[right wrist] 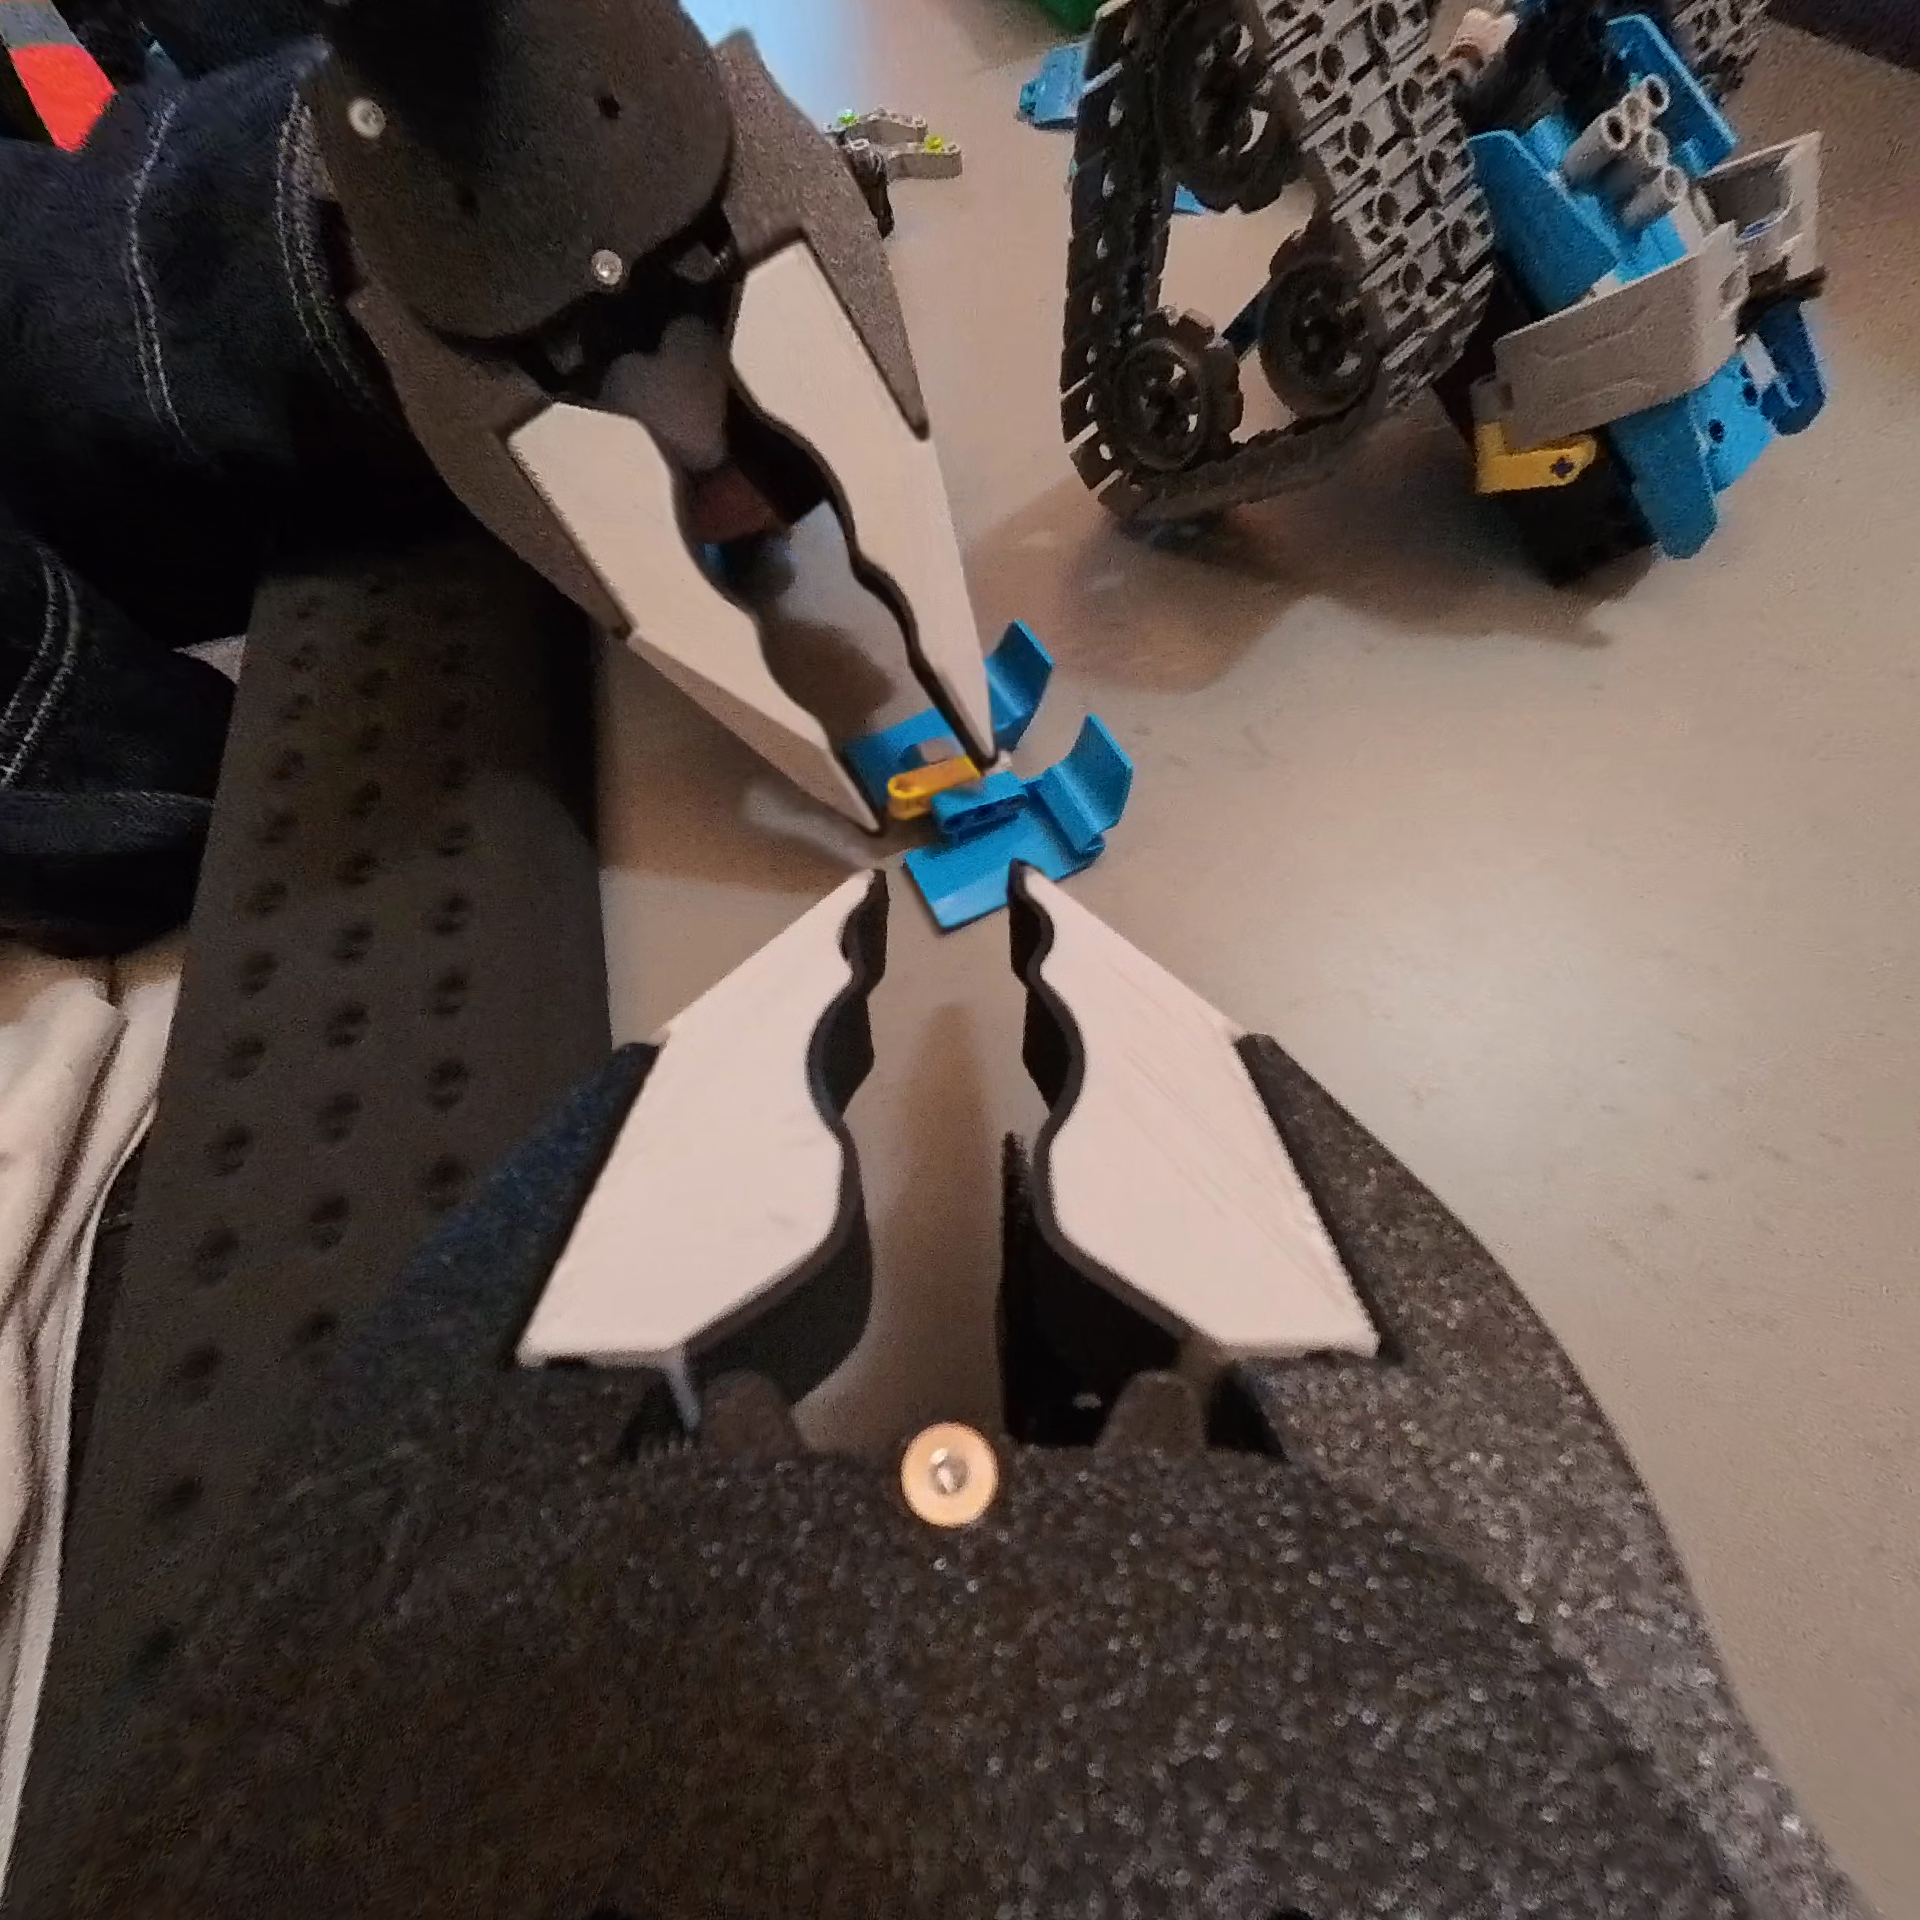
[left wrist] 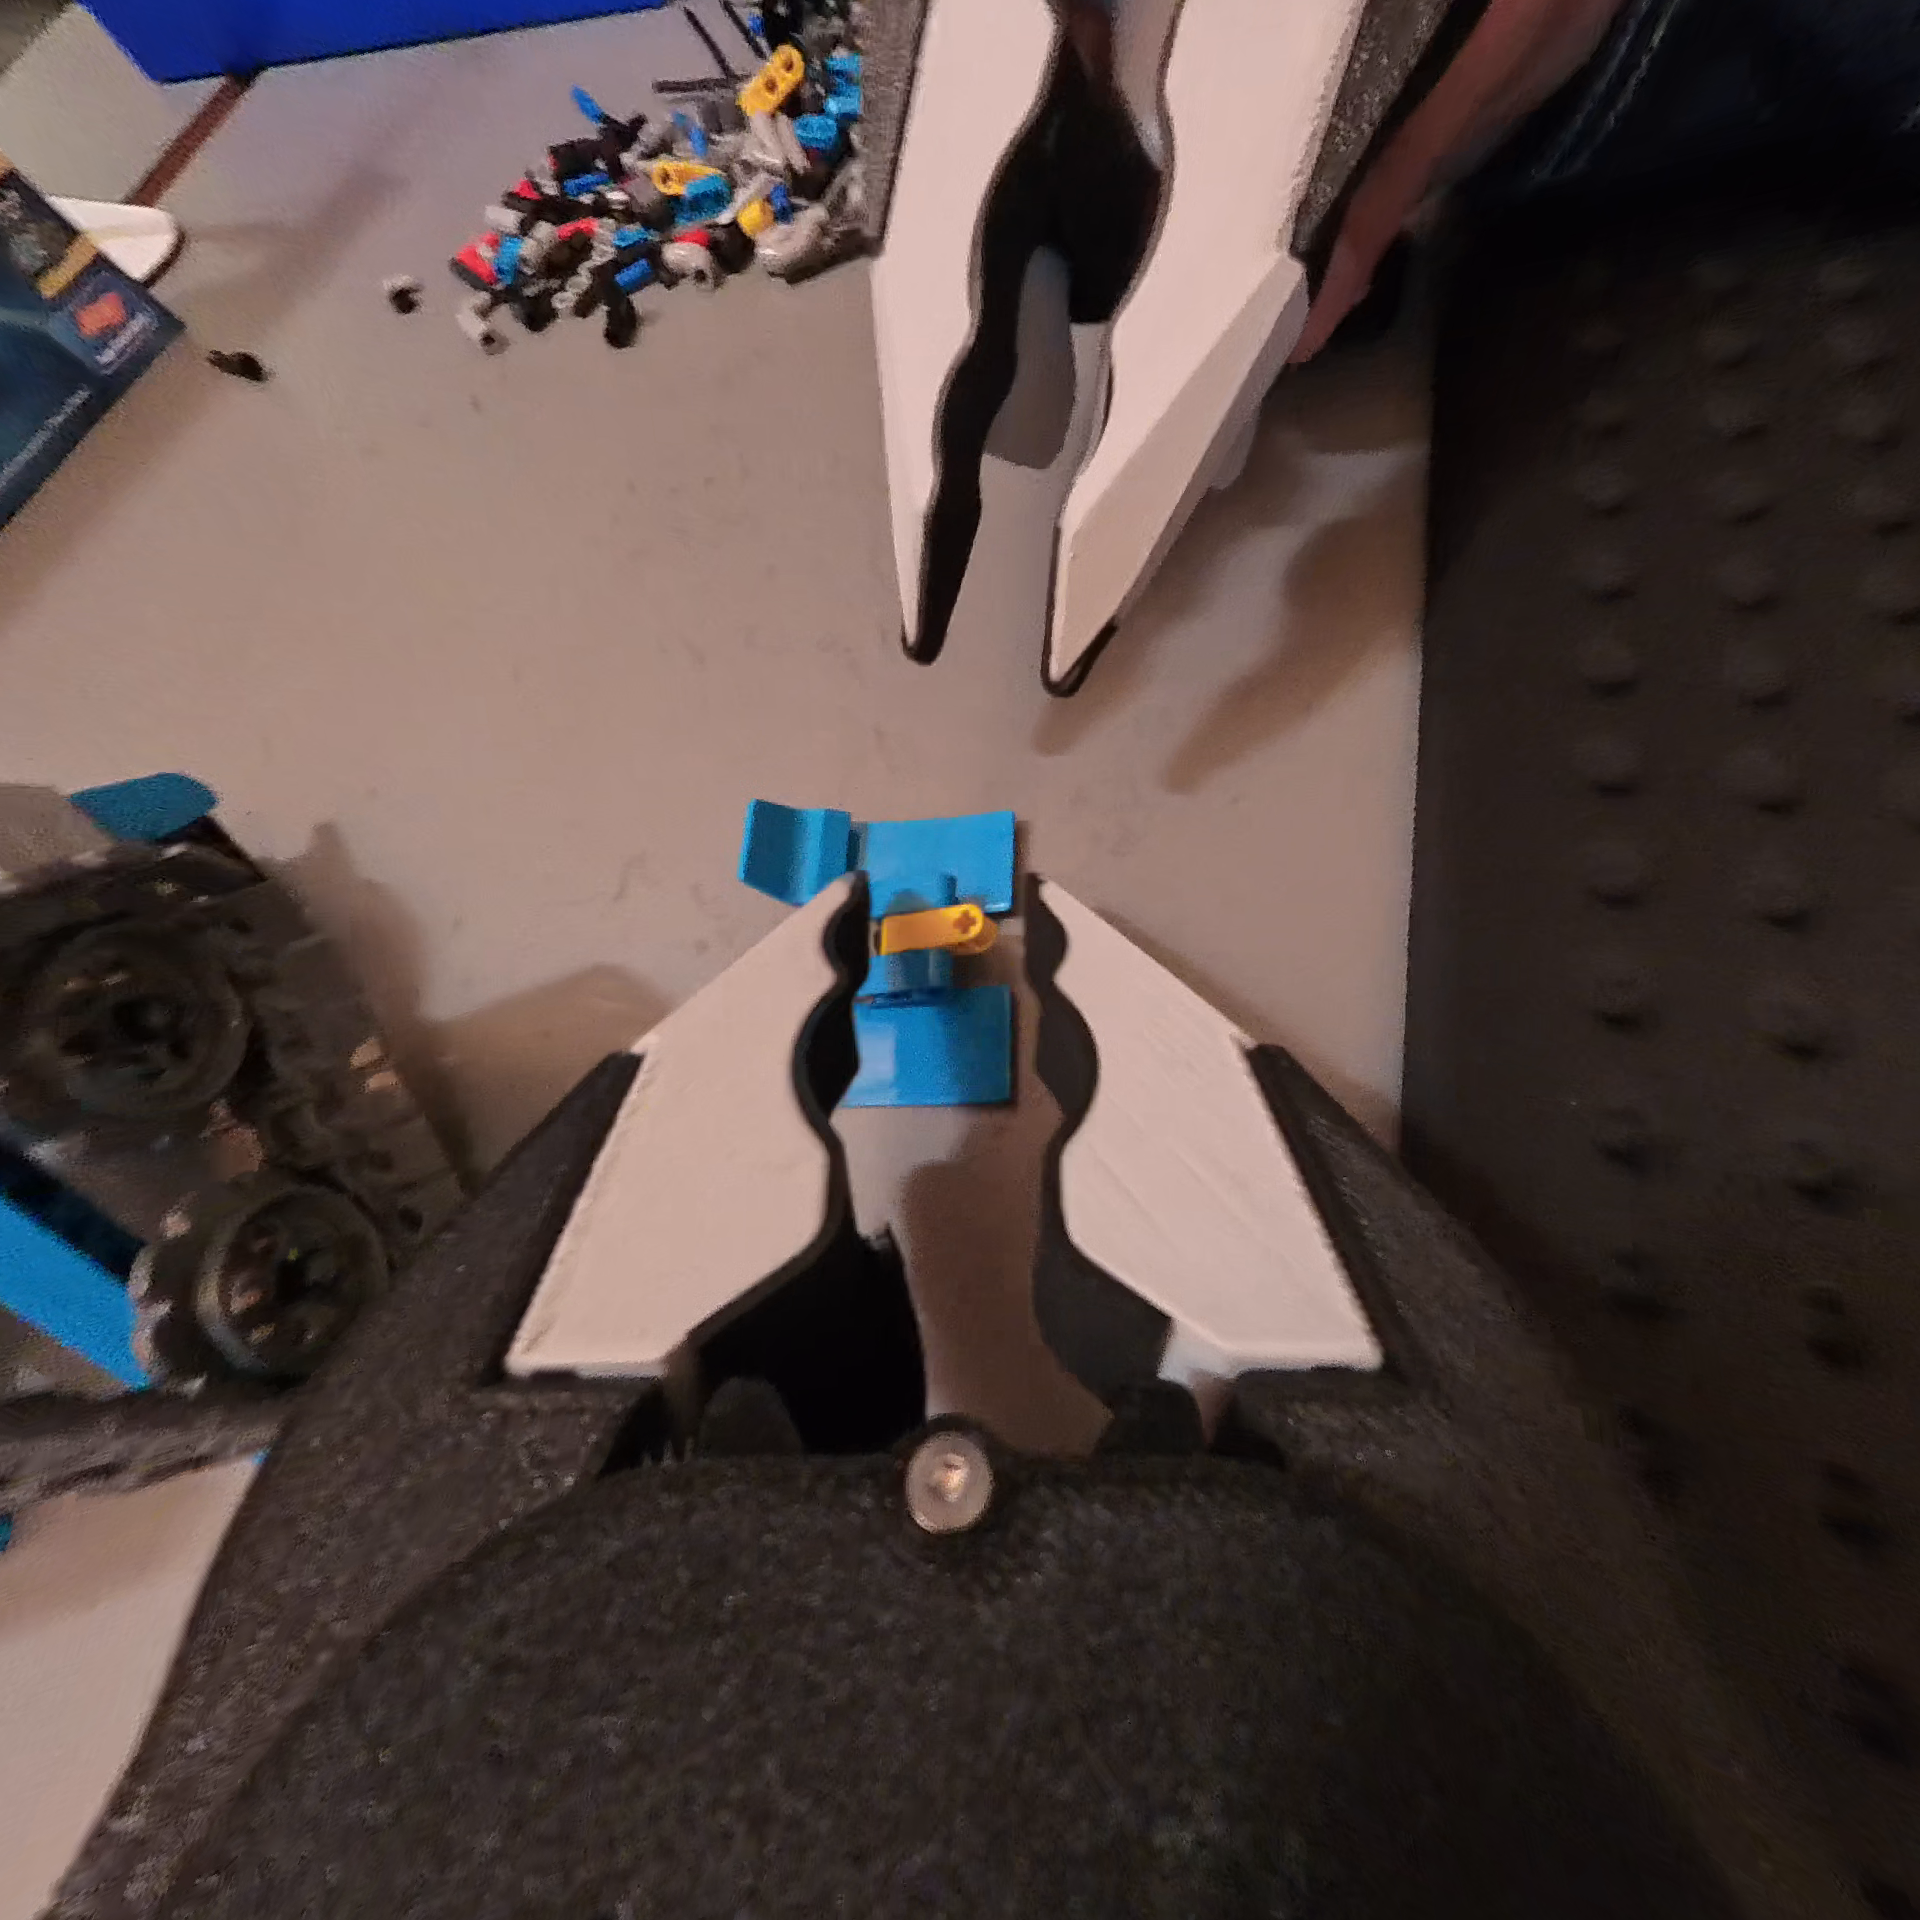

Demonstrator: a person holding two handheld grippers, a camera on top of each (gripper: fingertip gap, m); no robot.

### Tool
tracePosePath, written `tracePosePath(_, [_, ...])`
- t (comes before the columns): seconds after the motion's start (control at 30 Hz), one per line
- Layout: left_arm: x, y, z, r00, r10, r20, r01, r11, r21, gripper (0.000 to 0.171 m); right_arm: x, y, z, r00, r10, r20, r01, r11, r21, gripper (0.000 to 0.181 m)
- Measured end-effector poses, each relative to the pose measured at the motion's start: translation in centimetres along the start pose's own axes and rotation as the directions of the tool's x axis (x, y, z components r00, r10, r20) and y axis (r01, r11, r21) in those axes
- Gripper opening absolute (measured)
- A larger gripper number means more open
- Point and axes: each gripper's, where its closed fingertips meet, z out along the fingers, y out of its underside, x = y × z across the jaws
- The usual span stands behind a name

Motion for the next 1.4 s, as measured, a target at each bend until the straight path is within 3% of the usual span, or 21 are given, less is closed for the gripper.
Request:
tracePosePath(0.03, [-0.1, 0.3, 0.3, 1.000, 0.001, 0.007, -0.001, 1.000, -0.024, 0.019, 0.0, 0.2, 0.1, 1.000, -0.007, -0.003, 0.007, 1.000, -0.011, 0.021])
tracePosePath(0.13, [-0.2, 0.6, -0.1, 0.997, 0.047, 0.056, -0.045, 0.998, -0.036, 0.012, 0.3, 0.4, -0.1, 1.000, -0.017, -0.026, 0.016, 1.000, -0.014, 0.019])
tracePosePath(0.23, [-1.0, 0.8, -2.1, 0.988, 0.051, 0.142, -0.050, 0.999, -0.012, 0.000, 0.9, 0.0, -0.8, 0.999, 0.012, -0.049, -0.011, 1.000, 0.024, 0.018])
tracePosePath(0.33, [-1.9, 1.7, -6.1, 0.976, -0.012, 0.219, 0.007, 1.000, 0.025, 0.000, 1.5, -0.2, -1.3, 0.997, 0.043, -0.064, -0.040, 0.998, 0.048, 0.017])
tracePosePath(0.43, [-3.6, 5.5, -11.7, 0.932, -0.087, 0.351, 0.092, 0.996, 0.002, 0.000, 1.7, -0.5, -1.3, 0.996, 0.068, -0.061, -0.064, 0.996, 0.066, 0.014])
tracePosePath(0.53, [-4.4, 9.0, -16.7, 0.862, -0.264, 0.432, 0.256, 0.964, 0.076, 0.000, 2.5, -1.5, -0.8, 0.986, 0.135, -0.098, -0.125, 0.987, 0.106, 0.038])
tracePosePath(0.67, [-4.6, 11.7, -20.5, 0.759, -0.379, 0.529, 0.368, 0.920, 0.133, 0.008, 1.8, 0.6, 1.8, 0.985, 0.147, -0.091, -0.153, 0.987, -0.057, 0.041])
tracePosePath(0.8, [-2.2, 10.3, -20.1, 0.791, -0.452, 0.412, 0.411, 0.892, 0.188, 0.022, -1.6, -1.5, 6.0, 0.989, 0.141, 0.040, -0.137, 0.987, -0.082, 0.027])
tracePosePath(0.93, [-1.0, 10.4, -19.2, 0.822, -0.426, 0.378, 0.406, 0.904, 0.136, 0.031, -6.0, -5.5, 12.7, 0.990, 0.056, 0.132, -0.044, 0.995, -0.095, 0.040])
tracePosePath(1.03, [-1.1, 10.3, -19.2, 0.815, -0.443, 0.373, 0.413, 0.896, 0.161, 0.032, -9.3, -7.1, 14.8, 0.972, -0.019, 0.232, 0.044, 0.994, -0.104, 0.043])
tracePosePath(1.13, [-0.5, 9.2, -18.3, 0.838, -0.442, 0.320, 0.409, 0.897, 0.168, 0.035, -8.4, -6.5, 13.8, 0.983, -0.040, 0.180, 0.055, 0.996, -0.076, 0.040])
tracePosePath(1.27, [-0.6, 8.8, -15.0, 0.890, -0.335, 0.310, 0.344, 0.939, 0.026, 0.037, -6.6, -7.6, 9.3, 0.981, 0.064, 0.181, -0.080, 0.993, 0.085, 0.032])
tracePosePath(1.4, [-2.6, 6.8, -11.2, 0.912, -0.307, 0.272, 0.333, 0.942, -0.051, 0.057, -2.4, -6.3, 5.3, 0.980, 0.186, 0.076, -0.196, 0.967, 0.160, 0.032])
